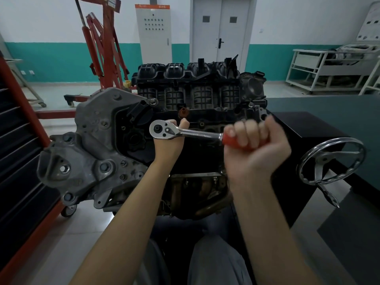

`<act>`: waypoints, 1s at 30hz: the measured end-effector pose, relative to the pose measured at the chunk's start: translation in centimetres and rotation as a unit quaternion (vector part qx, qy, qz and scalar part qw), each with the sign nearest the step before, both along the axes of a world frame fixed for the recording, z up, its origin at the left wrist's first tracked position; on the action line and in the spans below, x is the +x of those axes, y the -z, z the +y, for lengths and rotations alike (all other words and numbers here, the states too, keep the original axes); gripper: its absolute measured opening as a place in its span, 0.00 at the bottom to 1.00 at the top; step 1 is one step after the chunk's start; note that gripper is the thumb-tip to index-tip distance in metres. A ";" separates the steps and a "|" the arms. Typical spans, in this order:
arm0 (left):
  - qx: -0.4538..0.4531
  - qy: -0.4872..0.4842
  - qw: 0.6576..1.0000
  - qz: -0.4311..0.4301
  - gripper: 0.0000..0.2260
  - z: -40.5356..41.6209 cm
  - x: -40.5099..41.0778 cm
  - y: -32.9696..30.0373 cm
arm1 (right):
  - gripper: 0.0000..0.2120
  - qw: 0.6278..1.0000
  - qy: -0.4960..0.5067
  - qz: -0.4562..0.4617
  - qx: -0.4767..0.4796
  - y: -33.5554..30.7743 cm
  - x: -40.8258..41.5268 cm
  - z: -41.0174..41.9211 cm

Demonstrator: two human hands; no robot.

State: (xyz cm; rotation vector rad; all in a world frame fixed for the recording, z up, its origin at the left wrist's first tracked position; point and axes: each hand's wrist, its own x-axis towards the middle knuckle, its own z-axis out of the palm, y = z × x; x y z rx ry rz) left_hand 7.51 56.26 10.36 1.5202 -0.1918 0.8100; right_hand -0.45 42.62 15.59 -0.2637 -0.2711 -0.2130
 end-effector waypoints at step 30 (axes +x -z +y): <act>0.002 0.010 1.000 -0.001 0.16 -0.4 0.0 -0.1 | 0.19 0.989 -0.093 0.025 -0.116 -6.0 4.9 -1.1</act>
